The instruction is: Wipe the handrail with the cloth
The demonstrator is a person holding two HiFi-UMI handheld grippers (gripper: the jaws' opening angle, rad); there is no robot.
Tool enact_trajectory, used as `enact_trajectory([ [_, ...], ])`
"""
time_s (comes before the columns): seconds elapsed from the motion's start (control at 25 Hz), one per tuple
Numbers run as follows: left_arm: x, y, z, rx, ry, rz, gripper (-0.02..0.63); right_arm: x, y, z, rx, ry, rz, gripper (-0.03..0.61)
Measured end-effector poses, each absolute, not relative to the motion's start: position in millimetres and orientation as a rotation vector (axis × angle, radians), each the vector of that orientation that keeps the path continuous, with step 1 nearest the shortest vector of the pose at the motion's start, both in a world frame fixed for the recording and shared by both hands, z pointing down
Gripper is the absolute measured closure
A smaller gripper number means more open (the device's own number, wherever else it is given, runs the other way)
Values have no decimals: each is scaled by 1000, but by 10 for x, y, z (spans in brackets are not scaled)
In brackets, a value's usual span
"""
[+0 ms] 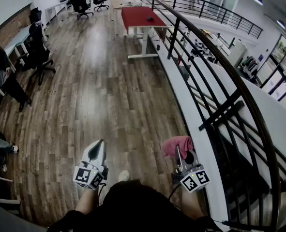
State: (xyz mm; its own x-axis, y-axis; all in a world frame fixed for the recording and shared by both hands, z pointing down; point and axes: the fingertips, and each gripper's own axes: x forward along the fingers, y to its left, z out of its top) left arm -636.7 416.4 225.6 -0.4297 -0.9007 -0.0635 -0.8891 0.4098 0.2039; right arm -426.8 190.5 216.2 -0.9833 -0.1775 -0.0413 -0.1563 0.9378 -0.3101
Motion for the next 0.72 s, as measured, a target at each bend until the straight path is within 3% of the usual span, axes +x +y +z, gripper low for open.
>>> enact_trajectory([
  [0.72, -6514, 3953, 2288, 1698, -2540, -352, 615, -4133, 1826, 2068, -362, 3011, -423, 532],
])
